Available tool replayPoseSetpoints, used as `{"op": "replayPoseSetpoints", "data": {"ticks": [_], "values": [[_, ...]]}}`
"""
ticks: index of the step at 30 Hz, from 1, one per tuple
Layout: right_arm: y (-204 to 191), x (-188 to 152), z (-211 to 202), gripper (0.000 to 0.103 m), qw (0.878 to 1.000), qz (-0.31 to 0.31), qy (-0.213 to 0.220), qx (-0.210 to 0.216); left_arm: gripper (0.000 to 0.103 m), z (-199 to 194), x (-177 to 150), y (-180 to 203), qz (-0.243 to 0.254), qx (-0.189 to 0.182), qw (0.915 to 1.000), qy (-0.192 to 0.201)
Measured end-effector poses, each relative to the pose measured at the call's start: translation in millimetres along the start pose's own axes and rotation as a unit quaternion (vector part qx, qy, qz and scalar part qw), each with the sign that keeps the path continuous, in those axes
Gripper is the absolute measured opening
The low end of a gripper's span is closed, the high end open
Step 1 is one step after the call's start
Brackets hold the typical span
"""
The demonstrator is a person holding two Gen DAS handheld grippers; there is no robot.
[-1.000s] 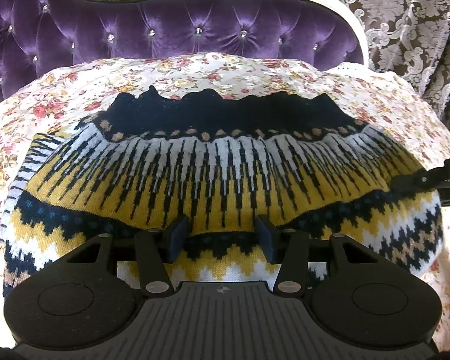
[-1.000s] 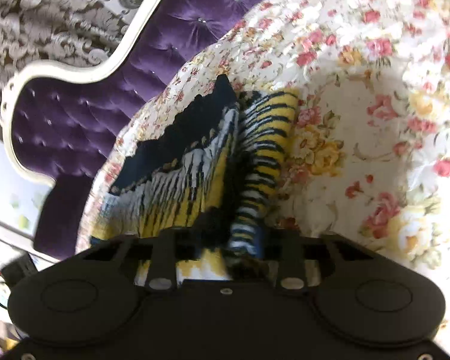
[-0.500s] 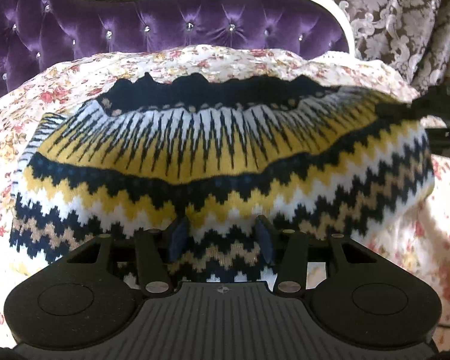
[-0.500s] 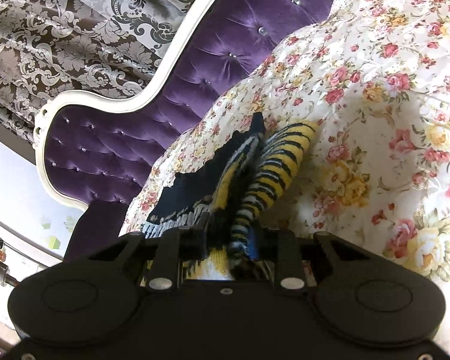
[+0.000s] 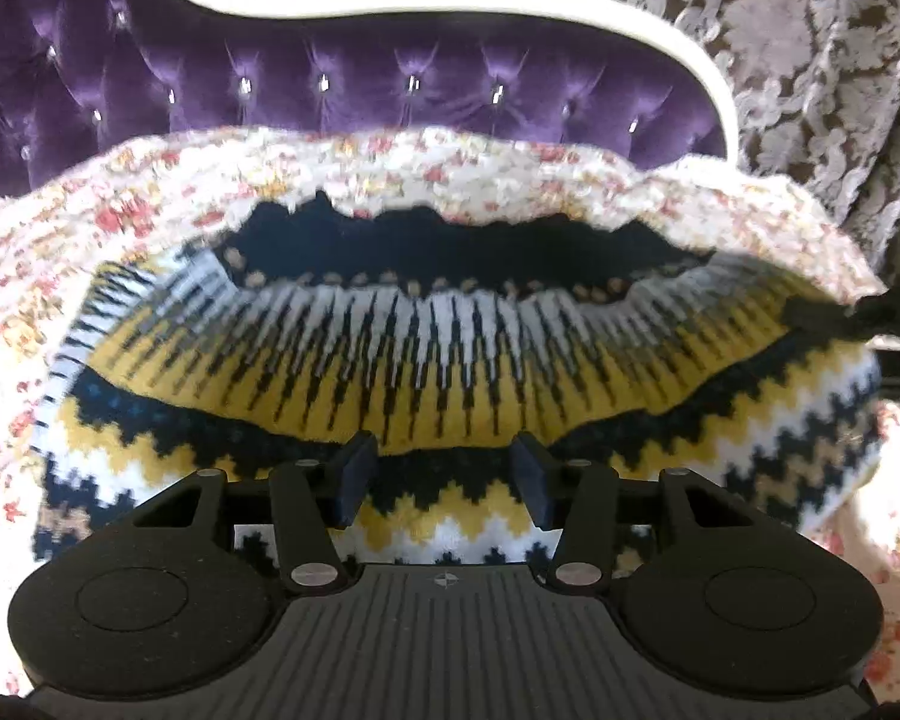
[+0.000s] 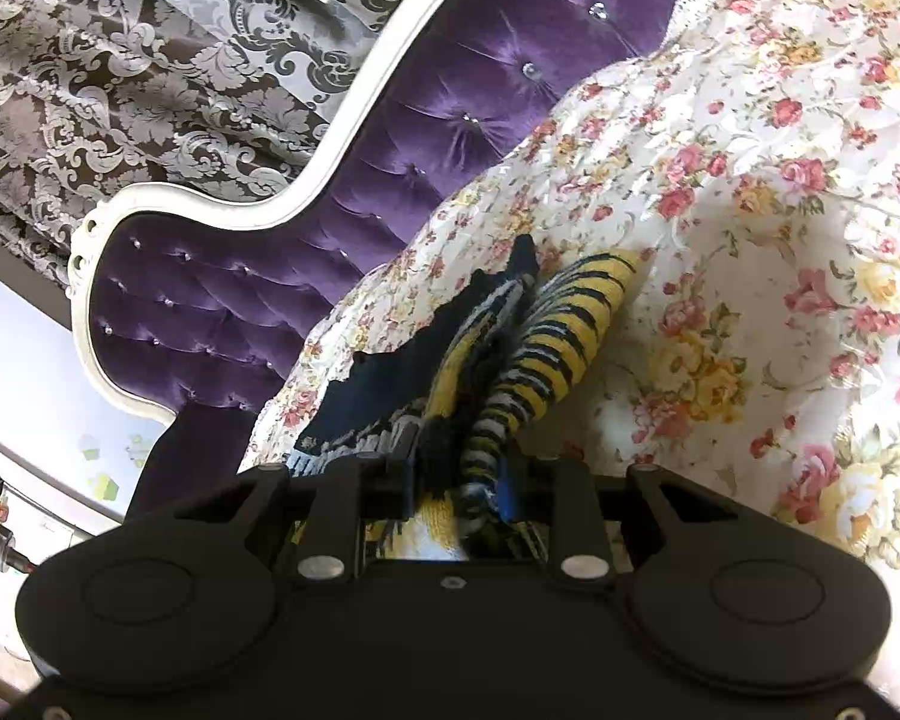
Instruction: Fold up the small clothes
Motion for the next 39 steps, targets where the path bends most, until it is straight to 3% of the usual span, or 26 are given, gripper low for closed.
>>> {"op": "replayPoseSetpoints", "data": {"ticks": [5, 8, 16, 24, 31, 36, 37, 38, 39], "values": [[-8, 4, 1, 0.036, 1.000, -0.013, 0.012, 0.008, 0.048, 6, -4, 4, 0.023, 0.011, 0.9997, 0.007], [-12, 6, 1, 0.036, 1.000, -0.019, 0.019, 0.008, 0.048, -3, -1, -2, 0.003, -0.011, 0.9999, 0.004], [-31, 6, 4, 0.036, 0.998, -0.047, 0.031, -0.006, 0.050, -46, -1, -60, -0.052, -0.010, 0.9983, 0.024], [-91, 17, 30, 0.035, 0.996, -0.093, 0.018, -0.001, 0.050, -80, -15, -112, -0.082, -0.004, 0.9958, 0.041], [-177, 9, 94, 0.035, 0.989, -0.144, -0.018, 0.040, 0.050, -88, -24, -138, -0.116, -0.014, 0.9919, 0.048], [-209, -29, 166, 0.031, 0.983, -0.161, -0.077, 0.049, 0.050, -90, -31, -154, -0.134, -0.012, 0.9898, 0.047], [-210, -39, 181, 0.029, 0.981, -0.167, -0.089, 0.045, 0.050, -90, -33, -157, -0.138, -0.012, 0.9894, 0.046], [-212, -49, 193, 0.014, 0.980, -0.169, -0.099, 0.042, 0.050, -89, -34, -159, -0.140, -0.011, 0.9891, 0.044], [-214, -58, 203, 0.008, 0.979, -0.165, -0.110, 0.051, 0.050, -89, -36, -161, -0.142, -0.010, 0.9890, 0.041]]}}
Point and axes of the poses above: each gripper's, at about its wrist camera, not at the fingertips, and z roughly the way its jaws point, y to its right, x to its top, the point moved 9 cm from there along z, roughly the way its jaws point, and after that the axes turned 6 degrees about -z, right-handed, at the moved point
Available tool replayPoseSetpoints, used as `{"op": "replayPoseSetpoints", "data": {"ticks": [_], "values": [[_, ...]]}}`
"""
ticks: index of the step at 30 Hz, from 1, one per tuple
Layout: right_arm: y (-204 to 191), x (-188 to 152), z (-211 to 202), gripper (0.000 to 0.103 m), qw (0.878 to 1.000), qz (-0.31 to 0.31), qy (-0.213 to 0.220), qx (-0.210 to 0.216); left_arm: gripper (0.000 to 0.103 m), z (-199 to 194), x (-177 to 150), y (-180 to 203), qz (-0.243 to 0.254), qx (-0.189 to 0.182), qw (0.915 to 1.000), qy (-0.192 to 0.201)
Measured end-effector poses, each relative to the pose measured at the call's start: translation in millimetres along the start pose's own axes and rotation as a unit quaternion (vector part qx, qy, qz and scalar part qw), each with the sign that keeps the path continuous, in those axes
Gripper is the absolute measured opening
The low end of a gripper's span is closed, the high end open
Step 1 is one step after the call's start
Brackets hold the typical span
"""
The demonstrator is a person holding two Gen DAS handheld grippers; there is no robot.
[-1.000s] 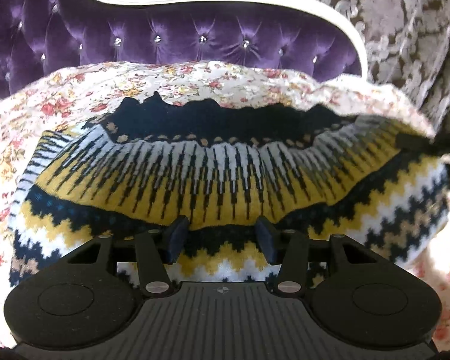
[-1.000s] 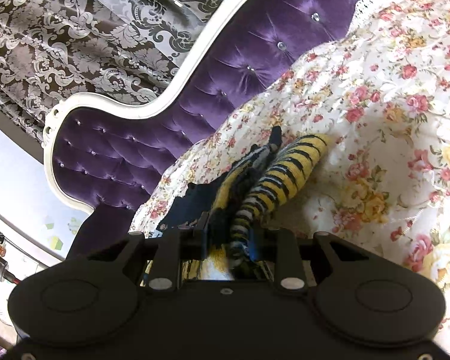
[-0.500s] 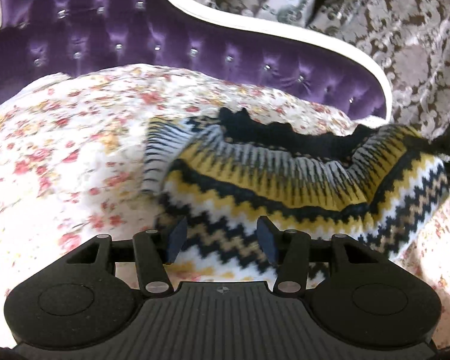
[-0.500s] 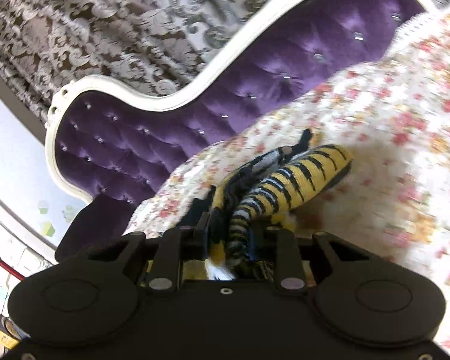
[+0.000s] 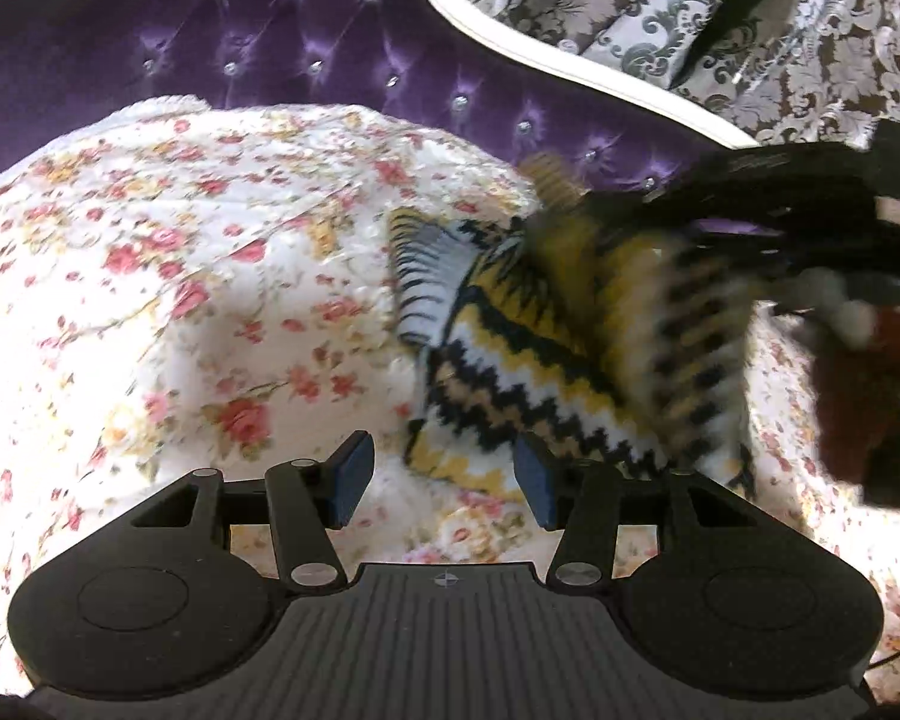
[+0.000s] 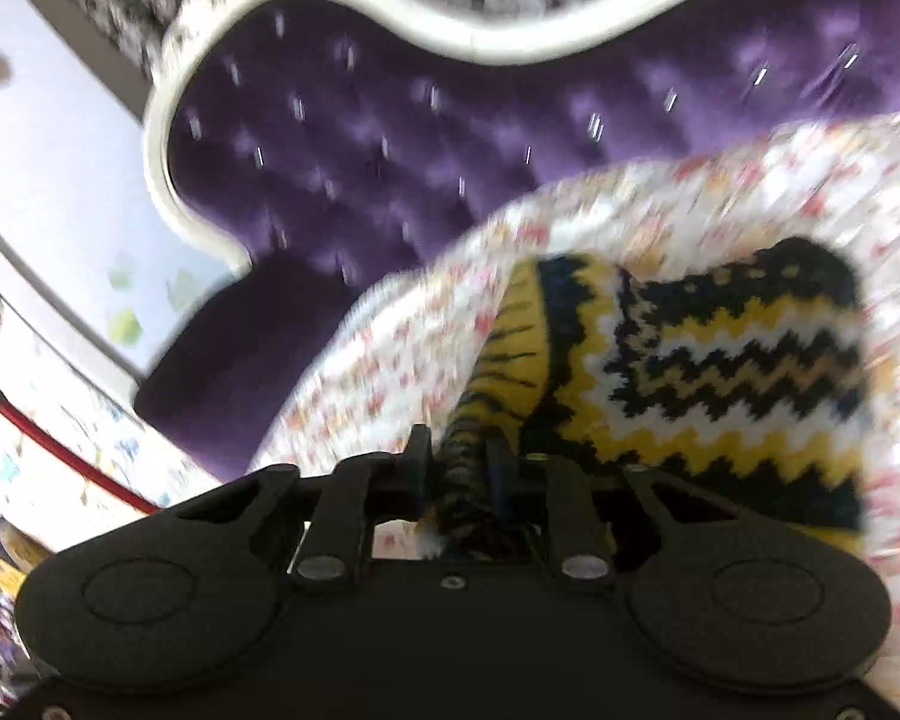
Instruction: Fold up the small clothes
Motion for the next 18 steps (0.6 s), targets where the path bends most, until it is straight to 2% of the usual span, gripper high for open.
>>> {"op": "replayPoseSetpoints", "data": {"ticks": [1, 3, 7, 9, 11, 12, 15, 18], "values": [[-4, -8, 12, 0.008, 1.000, 0.009, -0.012, 0.018, 0.050, 0, -2, -3, 0.000, 0.001, 1.0000, -0.002], [-13, -18, 21, 0.015, 0.999, 0.004, -0.021, 0.023, 0.050, 0, -3, -9, -0.002, 0.004, 1.0000, -0.005], [-29, -14, 6, 0.017, 0.999, -0.030, 0.003, 0.032, 0.050, -5, 0, -15, -0.002, 0.004, 1.0000, -0.003], [-28, -3, -15, 0.034, 0.998, -0.048, 0.031, 0.019, 0.050, -8, 5, -15, 0.003, 0.005, 1.0000, 0.000], [-23, 7, -41, 0.071, 0.995, -0.076, 0.062, -0.008, 0.050, -10, 12, -12, 0.006, 0.001, 1.0000, 0.005], [-22, 9, -52, 0.077, 0.993, -0.092, 0.073, -0.024, 0.050, -11, 17, -10, 0.005, -0.004, 1.0000, 0.006], [-15, 3, -81, 0.078, 0.983, -0.143, 0.087, -0.074, 0.054, -12, 35, -1, 0.002, -0.017, 0.9998, 0.015], [-14, -16, -94, 0.092, 0.973, -0.185, 0.090, -0.103, 0.061, -10, 54, 14, 0.000, -0.039, 0.9991, 0.016]]}}
Point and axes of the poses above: each gripper's, at about its wrist camera, not at the fingertips, and z roughly the way its jaws point, y to its right, x to its top, the point moved 9 cm from there along z, roughly the way its jaws point, and after that the axes turned 6 degrees about -z, right-handed, at the moved point
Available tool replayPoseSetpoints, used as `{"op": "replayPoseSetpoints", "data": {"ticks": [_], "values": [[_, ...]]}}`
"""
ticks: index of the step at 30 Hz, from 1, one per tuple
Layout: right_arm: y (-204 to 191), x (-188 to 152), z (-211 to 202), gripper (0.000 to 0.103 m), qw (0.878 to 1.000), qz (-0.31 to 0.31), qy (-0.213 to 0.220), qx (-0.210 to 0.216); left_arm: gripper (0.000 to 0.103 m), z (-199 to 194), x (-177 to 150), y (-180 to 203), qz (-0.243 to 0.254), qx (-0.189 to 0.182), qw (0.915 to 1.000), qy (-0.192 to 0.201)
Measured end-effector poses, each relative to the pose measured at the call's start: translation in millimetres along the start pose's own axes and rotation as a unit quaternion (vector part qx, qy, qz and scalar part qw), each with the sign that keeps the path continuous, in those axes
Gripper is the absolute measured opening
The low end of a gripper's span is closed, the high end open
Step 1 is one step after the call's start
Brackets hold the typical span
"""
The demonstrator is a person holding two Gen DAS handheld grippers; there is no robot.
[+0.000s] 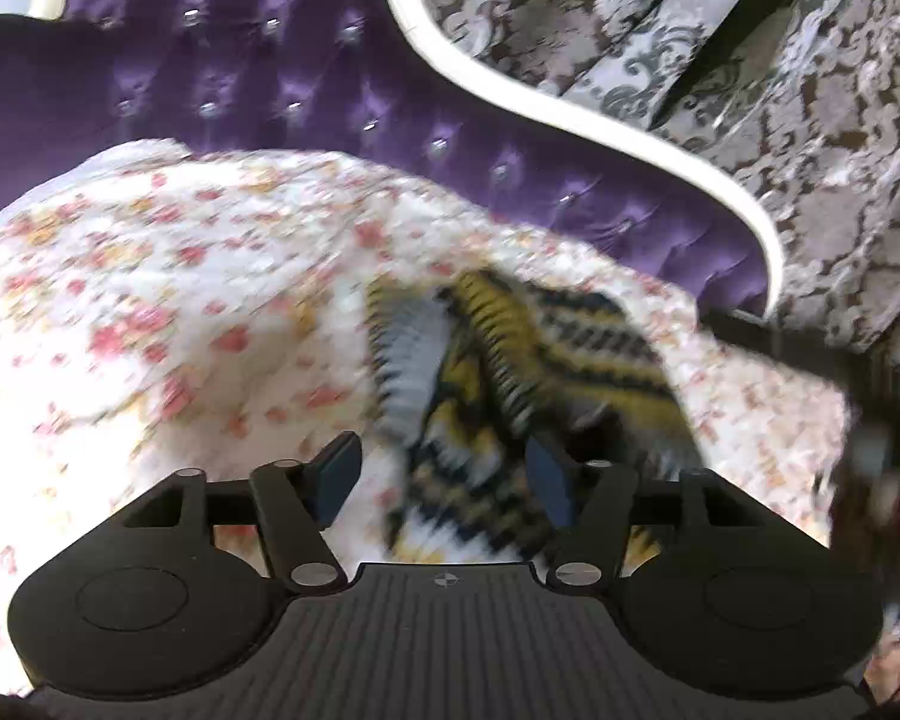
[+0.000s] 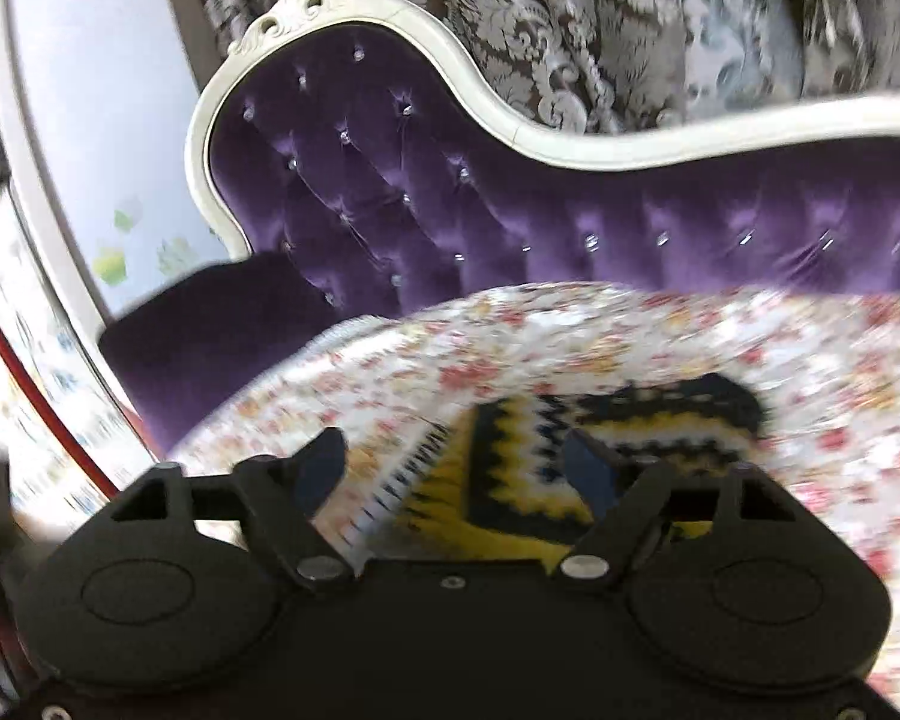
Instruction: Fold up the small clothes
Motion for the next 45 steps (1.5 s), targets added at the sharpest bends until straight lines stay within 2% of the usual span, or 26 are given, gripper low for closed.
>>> {"op": "replayPoseSetpoints", "data": {"ticks": [6, 12, 14, 15, 18, 19, 20, 22, 25, 28, 30, 36, 40, 45], "values": [[-37, -36, -17, 0.097, 0.995, -0.094, 0.006, -0.013, 0.066, 23, 21, 23, -0.018, -0.036, 0.9987, -0.032], [-78, -56, 7, 0.092, 0.980, -0.198, -0.005, -0.033, 0.066, 47, 24, 39, -0.027, -0.054, 0.9955, -0.072], [-86, -63, 22, 0.083, 0.974, -0.223, -0.016, -0.043, 0.066, 53, 23, 43, -0.027, -0.057, 0.9944, -0.085], [-89, -67, 29, 0.081, 0.972, -0.231, -0.022, -0.044, 0.066, 57, 22, 45, -0.026, -0.058, 0.9936, -0.093], [-91, -69, 46, 0.061, 0.968, -0.240, -0.020, -0.063, 0.066, 66, 16, 45, -0.022, -0.052, 0.9920, -0.112], [-88, -68, 48, 0.040, 0.970, -0.234, -0.017, -0.067, 0.066, 69, 14, 44, -0.021, -0.047, 0.9918, -0.117], [-84, -67, 48, 0.024, 0.974, -0.216, -0.013, -0.063, 0.066, 70, 13, 43, -0.020, -0.043, 0.9916, -0.121], [-73, -62, 41, 0.024, 0.986, -0.159, 0.000, -0.044, 0.066, 71, 10, 41, -0.023, -0.041, 0.9914, -0.123], [-61, -58, 30, 0.024, 0.992, -0.120, 0.012, -0.030, 0.066, 72, 11, 40, -0.027, -0.044, 0.9906, -0.127], [-60, -58, 28, 0.024, 0.992, -0.121, 0.012, -0.022, 0.067, 79, 13, 46, -0.035, -0.056, 0.9889, -0.133], [-63, -59, 28, 0.024, 0.992, -0.124, 0.011, -0.019, 0.073, 88, 14, 50, -0.042, -0.064, 0.9867, -0.143], [-63, -62, 31, 0.024, 0.993, -0.120, 0.010, -0.015, 0.073, 112, 12, 45, -0.063, -0.052, 0.9827, -0.166], [-60, -62, 28, 0.024, 0.993, -0.113, 0.014, -0.015, 0.073, 104, 12, 42, -0.072, -0.051, 0.9845, -0.152], [-53, -60, 25, 0.024, 0.996, -0.085, 0.019, -0.015, 0.073, 81, 21, 38, -0.061, -0.035, 0.9917, -0.108]]}}
Point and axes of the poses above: each gripper's, at about its wrist camera, not at the fingertips, and z roughly the way its jaws point, y to its right, x to its top, the point moved 9 cm from there along z, roughly the way its jaws point, and after that the axes turned 6 degrees about -z, right-handed, at the moved point
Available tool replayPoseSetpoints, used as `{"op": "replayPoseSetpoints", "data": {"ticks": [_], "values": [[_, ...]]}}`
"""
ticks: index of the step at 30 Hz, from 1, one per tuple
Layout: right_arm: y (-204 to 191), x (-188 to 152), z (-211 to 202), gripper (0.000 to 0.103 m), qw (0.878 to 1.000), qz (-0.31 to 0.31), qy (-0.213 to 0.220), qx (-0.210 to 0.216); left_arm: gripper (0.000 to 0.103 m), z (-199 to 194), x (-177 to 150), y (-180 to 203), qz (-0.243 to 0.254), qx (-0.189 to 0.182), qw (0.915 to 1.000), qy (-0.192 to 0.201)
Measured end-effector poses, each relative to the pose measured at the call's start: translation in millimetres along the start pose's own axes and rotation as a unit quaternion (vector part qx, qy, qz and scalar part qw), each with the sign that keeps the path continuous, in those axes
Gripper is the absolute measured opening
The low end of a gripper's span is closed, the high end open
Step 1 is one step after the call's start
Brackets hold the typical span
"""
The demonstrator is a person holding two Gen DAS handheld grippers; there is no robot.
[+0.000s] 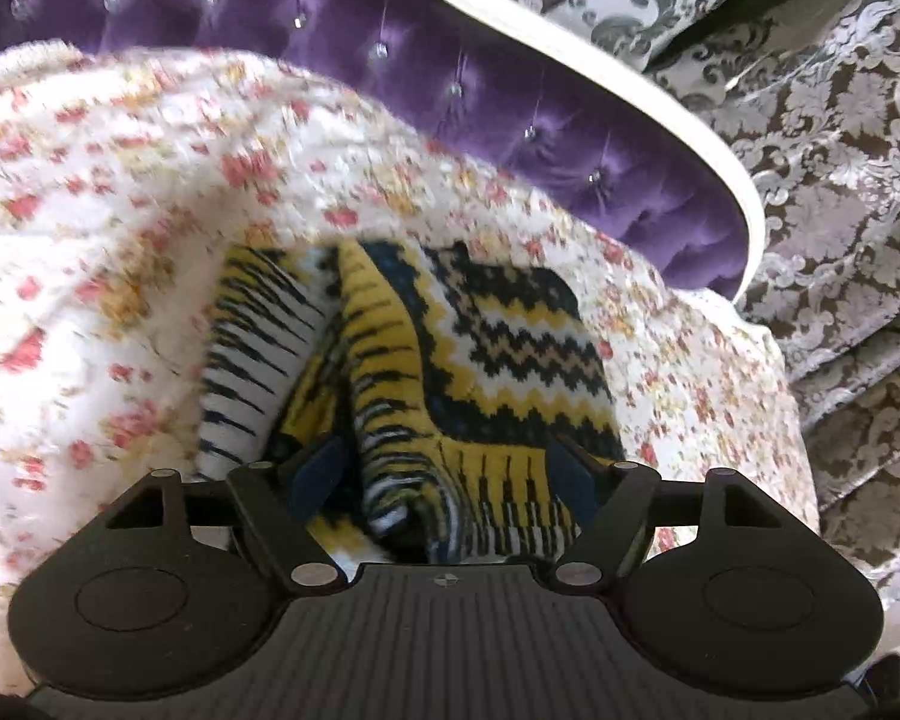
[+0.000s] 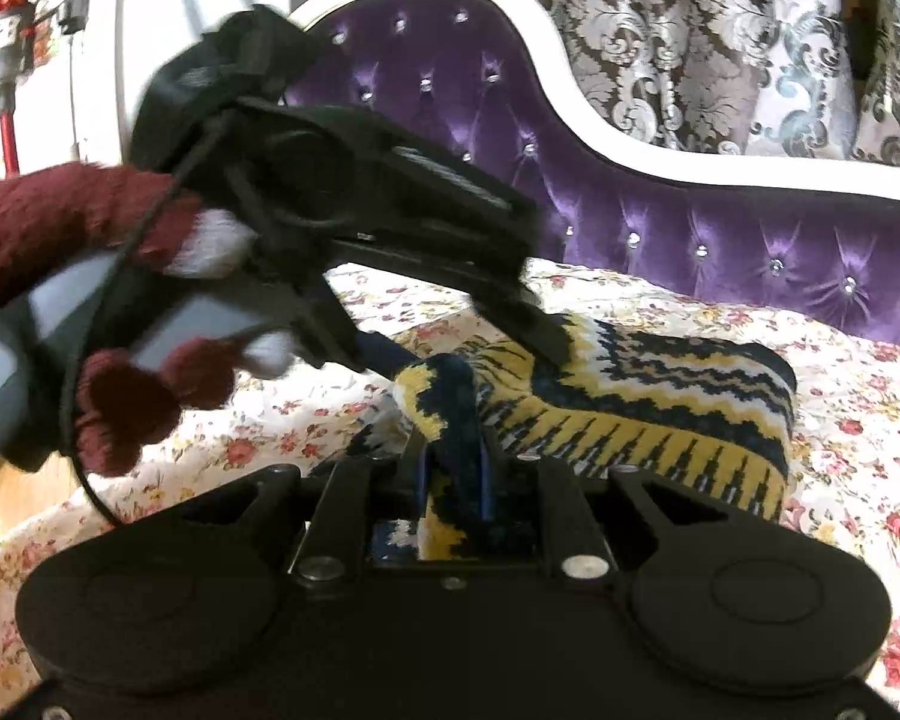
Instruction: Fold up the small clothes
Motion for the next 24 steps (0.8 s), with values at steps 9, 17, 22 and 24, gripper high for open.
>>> {"op": "replayPoseSetpoints", "data": {"ticks": [9, 17, 22, 24], "values": [[0, -2, 0, 0.024, 1.000, 0.014, -0.002, 0.006, 0.073, 5, -13, -11, -0.031, 0.000, 0.9989, -0.036], [-7, -7, 3, 0.024, 1.000, 0.008, -0.011, 0.009, 0.066, 33, -13, -5, -0.036, -0.009, 0.9982, -0.047], [-11, -2, 0, 0.024, 1.000, 0.007, -0.001, 0.002, 0.021, 19, -6, 10, 0.035, -0.007, 0.9993, 0.010], [-17, 8, -4, 0.024, 1.000, -0.006, 0.015, -0.001, 0.021, 3, 0, 15, 0.050, -0.014, 0.9980, 0.035]]}}
Point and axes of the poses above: each gripper's, at about its wrist camera, not at the fingertips, and z roughly the way its jaws point, y to its right, x to its top, the point moved 9 cm from there along z, roughly the way its jaws point, and after that the axes turned 6 degrees about -z, right-handed, at the moved point
